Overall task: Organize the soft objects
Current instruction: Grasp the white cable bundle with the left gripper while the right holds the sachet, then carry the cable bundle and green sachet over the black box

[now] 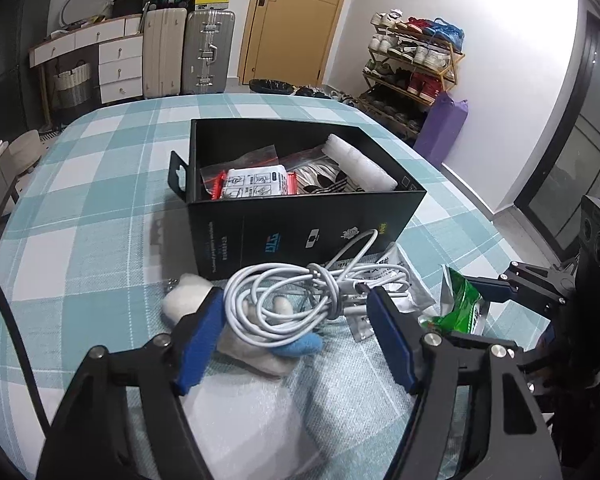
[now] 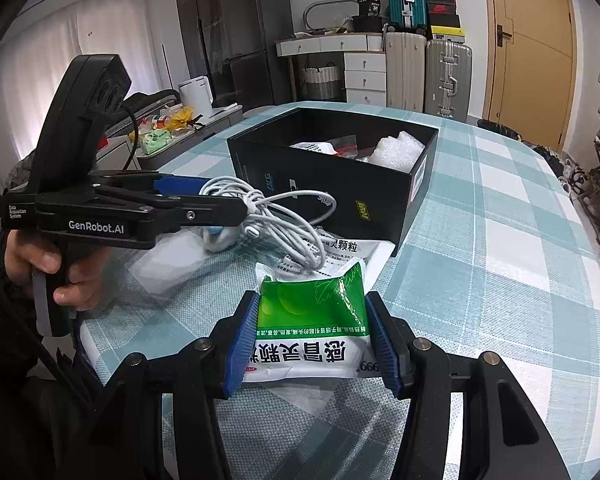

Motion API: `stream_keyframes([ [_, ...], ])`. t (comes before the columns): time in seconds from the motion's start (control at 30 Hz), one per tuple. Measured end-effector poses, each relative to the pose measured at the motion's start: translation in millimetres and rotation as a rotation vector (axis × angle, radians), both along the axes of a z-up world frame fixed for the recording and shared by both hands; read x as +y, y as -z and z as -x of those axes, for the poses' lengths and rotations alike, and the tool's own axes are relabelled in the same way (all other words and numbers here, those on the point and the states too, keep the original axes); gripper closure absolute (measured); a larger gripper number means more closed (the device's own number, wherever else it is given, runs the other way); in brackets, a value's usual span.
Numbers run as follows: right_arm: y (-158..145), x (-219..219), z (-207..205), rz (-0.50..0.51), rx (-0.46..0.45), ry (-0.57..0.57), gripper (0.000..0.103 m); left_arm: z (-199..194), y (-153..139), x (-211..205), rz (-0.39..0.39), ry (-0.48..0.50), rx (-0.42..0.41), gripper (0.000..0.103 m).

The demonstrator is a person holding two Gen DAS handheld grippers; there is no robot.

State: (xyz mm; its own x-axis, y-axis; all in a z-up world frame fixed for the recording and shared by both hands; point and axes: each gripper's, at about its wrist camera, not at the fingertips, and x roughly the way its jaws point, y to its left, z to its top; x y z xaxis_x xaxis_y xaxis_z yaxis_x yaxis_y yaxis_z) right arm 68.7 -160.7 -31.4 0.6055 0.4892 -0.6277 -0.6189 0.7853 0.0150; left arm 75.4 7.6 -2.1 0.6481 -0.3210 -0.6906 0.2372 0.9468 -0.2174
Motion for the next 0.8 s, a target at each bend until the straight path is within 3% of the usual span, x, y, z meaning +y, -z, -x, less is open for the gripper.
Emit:
stream_keyframes([
  [0.8,-10,-4,7,-0.024,-0.041,0.017,0.049,23,-12,13,0.054,-0.009,-0.032,0.034],
])
